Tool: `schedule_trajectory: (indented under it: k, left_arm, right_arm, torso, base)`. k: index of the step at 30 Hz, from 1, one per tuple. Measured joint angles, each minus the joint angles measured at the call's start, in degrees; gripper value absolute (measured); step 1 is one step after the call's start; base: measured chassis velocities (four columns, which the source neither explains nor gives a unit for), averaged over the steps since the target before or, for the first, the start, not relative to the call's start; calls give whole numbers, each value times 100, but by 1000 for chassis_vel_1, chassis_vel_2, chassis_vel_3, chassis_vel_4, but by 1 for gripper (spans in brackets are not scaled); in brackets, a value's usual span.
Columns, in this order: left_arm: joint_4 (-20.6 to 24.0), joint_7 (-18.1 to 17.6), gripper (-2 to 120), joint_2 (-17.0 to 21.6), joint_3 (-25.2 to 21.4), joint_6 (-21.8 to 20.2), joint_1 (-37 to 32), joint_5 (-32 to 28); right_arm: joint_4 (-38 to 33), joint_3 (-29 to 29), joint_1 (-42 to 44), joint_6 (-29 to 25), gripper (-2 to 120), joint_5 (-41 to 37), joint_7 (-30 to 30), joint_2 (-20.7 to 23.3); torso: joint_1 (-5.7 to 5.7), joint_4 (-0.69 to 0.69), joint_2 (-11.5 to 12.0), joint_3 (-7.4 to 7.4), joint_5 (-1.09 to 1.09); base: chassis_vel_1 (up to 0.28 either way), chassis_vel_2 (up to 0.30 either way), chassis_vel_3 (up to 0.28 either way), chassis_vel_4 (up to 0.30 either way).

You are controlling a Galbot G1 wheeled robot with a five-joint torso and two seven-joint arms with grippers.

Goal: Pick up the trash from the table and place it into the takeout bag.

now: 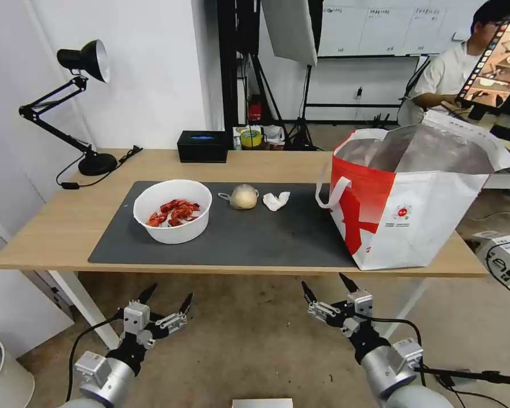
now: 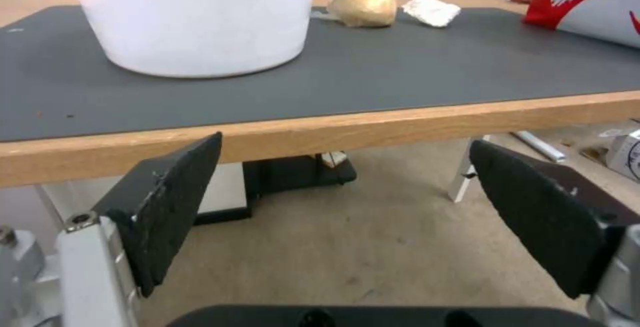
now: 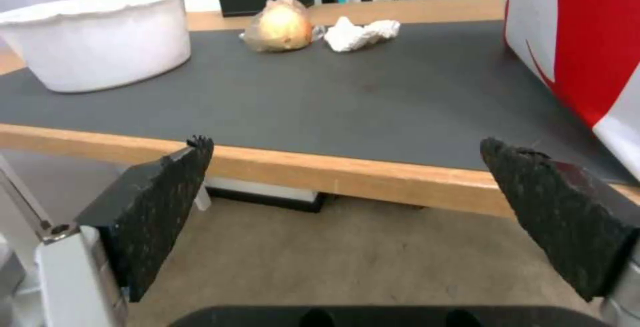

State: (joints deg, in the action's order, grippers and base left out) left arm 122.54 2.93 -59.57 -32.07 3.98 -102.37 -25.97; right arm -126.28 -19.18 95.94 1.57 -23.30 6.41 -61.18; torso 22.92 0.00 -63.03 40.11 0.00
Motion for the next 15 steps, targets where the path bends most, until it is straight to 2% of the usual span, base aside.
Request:
schedule_trajectory:
  k: [9, 15]
  left_arm:
    - [-5, -3, 100, -49, 30, 36, 2, 9]
    - [-4, -5, 100, -89, 44, 51, -3, 12]
  right_arm:
    - [-84, 175, -326, 252, 100, -125, 21, -26]
    - [26, 455, -1215, 467, 100, -570, -164, 63]
  torso:
    - [0, -1, 0, 0, 0]
    - [0, 0, 0, 0, 0]
  base:
    - [0, 0, 0, 0]
    - [0, 0, 0, 0]
